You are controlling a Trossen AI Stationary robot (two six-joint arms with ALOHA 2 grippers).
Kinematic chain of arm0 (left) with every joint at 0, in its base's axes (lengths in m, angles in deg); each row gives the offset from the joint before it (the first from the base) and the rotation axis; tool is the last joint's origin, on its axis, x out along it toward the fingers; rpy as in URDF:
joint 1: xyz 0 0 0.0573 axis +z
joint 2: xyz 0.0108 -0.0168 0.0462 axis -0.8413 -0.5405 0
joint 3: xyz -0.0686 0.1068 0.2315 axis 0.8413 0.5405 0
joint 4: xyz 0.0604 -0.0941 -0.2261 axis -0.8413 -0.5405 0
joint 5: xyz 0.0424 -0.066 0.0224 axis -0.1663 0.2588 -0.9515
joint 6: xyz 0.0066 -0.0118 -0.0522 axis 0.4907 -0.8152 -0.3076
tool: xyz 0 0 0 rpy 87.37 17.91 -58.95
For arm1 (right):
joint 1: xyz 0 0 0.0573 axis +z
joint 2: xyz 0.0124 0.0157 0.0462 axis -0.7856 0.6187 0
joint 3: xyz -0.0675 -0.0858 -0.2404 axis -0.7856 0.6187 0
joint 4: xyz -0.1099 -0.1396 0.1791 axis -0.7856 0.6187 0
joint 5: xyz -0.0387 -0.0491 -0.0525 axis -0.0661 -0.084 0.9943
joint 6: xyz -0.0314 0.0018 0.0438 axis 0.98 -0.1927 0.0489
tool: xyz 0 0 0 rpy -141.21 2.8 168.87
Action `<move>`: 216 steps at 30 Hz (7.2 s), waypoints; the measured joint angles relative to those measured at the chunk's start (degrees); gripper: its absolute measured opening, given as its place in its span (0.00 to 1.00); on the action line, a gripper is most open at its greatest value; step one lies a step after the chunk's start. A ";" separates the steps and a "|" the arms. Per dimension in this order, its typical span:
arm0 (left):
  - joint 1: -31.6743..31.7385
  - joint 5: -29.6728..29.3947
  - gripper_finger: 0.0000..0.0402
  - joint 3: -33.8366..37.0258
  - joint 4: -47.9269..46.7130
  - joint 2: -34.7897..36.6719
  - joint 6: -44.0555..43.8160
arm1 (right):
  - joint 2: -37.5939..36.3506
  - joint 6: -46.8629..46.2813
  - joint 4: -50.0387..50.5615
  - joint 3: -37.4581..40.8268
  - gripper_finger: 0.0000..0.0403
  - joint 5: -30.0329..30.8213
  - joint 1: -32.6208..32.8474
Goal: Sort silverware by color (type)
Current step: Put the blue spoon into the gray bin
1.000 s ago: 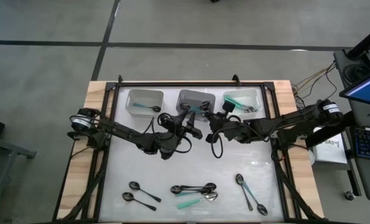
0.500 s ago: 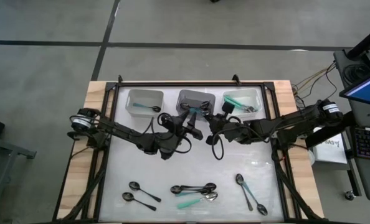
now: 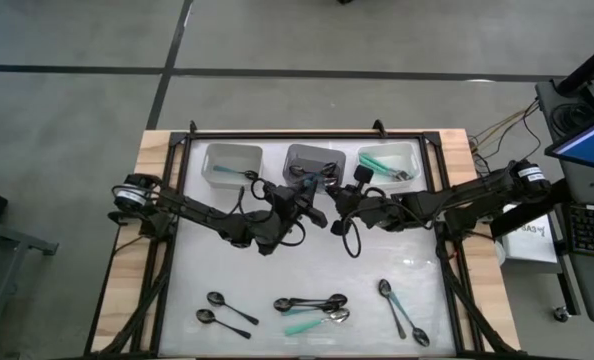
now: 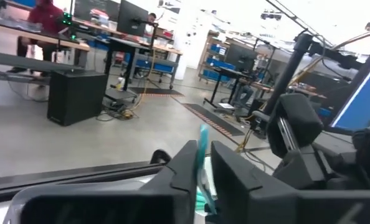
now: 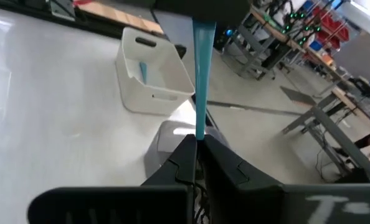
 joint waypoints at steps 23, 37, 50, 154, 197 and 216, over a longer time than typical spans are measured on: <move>-0.37 4.93 0.00 -0.02 5.60 0.07 9.51 | -0.51 5.50 -4.22 -0.15 0.02 0.04 0.00; -0.41 2.74 0.00 -0.02 6.37 1.60 20.20 | -4.41 4.83 -2.96 -0.22 0.25 -0.67 -0.02; 3.32 -21.84 0.00 0.20 5.88 3.91 52.20 | -7.34 -2.11 11.99 -0.22 0.28 -0.64 -0.03; 21.24 30.78 0.39 -22.36 -122.64 -3.59 -39.66 | -7.17 -22.79 32.69 -0.13 0.28 -0.63 -0.17; -8.68 36.78 0.39 -41.37 -101.26 -9.38 -5.97 | -5.74 -98.21 45.15 5.33 0.28 -49.54 30.54; -8.92 36.79 0.39 -41.35 -102.15 -9.38 -2.87 | 15.48 -110.00 39.26 -1.22 0.28 -52.75 39.99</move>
